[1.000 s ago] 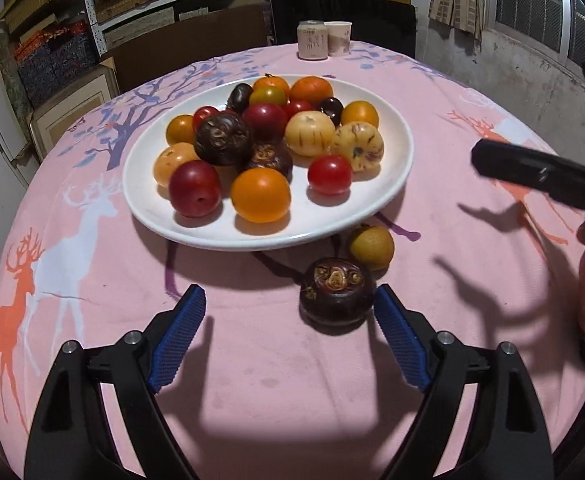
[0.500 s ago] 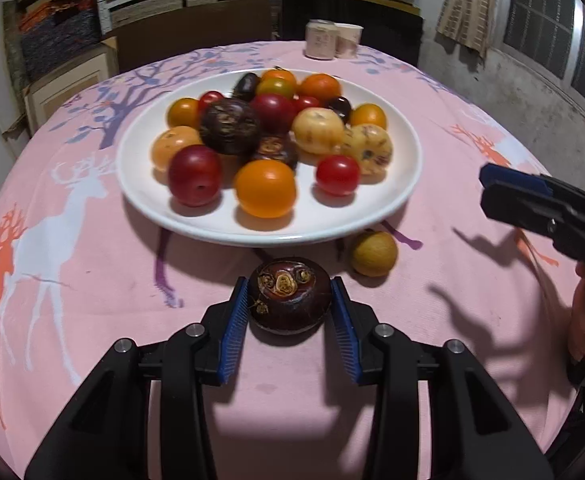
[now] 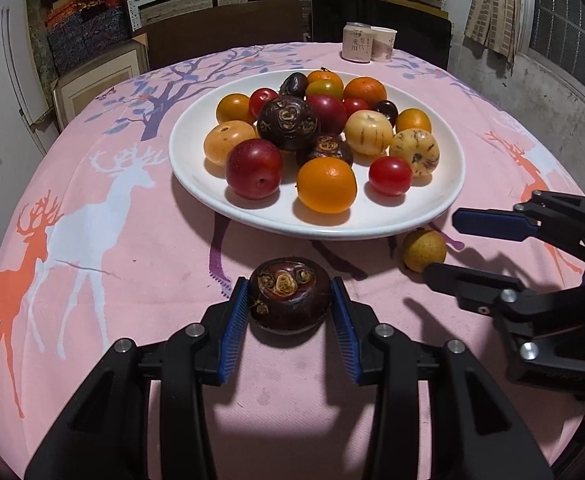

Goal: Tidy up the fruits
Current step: 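Grasp the last dark brown fruit with the left tool while the right tool grasps a small yellow-brown fruit, then place the dark brown fruit on the plate with left tool while right tool places the yellow-brown fruit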

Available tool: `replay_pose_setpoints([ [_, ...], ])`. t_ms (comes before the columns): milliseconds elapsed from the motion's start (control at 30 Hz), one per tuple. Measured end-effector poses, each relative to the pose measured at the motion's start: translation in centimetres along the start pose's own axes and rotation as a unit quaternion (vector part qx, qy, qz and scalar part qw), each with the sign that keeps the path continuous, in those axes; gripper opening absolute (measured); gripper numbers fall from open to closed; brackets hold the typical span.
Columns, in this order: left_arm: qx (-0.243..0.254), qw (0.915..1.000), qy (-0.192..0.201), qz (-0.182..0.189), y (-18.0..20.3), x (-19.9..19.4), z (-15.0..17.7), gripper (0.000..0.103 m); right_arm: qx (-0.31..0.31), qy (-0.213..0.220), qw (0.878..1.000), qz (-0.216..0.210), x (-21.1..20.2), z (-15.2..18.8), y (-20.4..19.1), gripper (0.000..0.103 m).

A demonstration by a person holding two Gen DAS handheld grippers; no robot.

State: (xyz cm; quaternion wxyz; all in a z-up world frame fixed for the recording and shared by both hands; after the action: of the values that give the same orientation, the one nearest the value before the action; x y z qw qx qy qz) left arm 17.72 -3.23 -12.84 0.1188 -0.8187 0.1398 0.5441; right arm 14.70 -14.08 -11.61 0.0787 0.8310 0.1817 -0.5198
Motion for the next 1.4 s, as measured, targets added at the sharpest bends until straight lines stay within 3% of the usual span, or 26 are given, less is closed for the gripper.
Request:
replay_pose_setpoints([
  [200,-0.003,1.0,-0.007,0.003,0.0,0.4,-0.1,0.04,-0.002,-0.015,1.0,0.004,0.9,-0.4,-0.9,0.041],
  [300,-0.002,1.0,-0.009,0.001,0.0,0.5,-0.1,0.04,0.007,-0.022,1.0,0.002,1.3,-0.4,-0.5,0.027],
  [600,-0.001,0.9999,-0.014,0.002,0.1,0.7,-0.2,0.041,0.032,-0.012,0.999,-0.025,0.1,0.9,0.6,0.027],
  [767,-0.006,0.9999,-0.015,0.001,-0.1,1.0,-0.5,0.053,0.052,-0.01,0.998,-0.043,-0.6,2.0,1.5,0.027],
  [833,-0.007,0.9999,-0.013,0.004,-0.2,1.0,-0.6,0.051,0.055,-0.007,0.998,-0.044,-0.8,2.2,1.7,0.027],
  [867,-0.006,0.9999,-0.01,0.007,-0.2,0.9,-0.6,0.04,0.054,-0.005,0.998,-0.044,-1.0,2.3,1.7,0.027],
  [1400,0.005,0.9989,0.043,0.02,1.5,-4.0,1.3,0.04,0.096,0.031,0.994,-0.038,-4.0,5.7,4.5,0.027],
])
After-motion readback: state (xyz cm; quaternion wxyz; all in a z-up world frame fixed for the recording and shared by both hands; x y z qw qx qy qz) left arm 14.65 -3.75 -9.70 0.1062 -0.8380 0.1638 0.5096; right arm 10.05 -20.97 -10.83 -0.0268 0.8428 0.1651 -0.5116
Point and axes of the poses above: each gripper's, at about its wrist camera, not at the fingertips, and x roughly the way its jaws point, y to its right, z to its underside, the point moved 5 cm from there along x, roughly the way its jaws point, and after that the axes turned 15 degrees about -y, right-handed, at the moved point
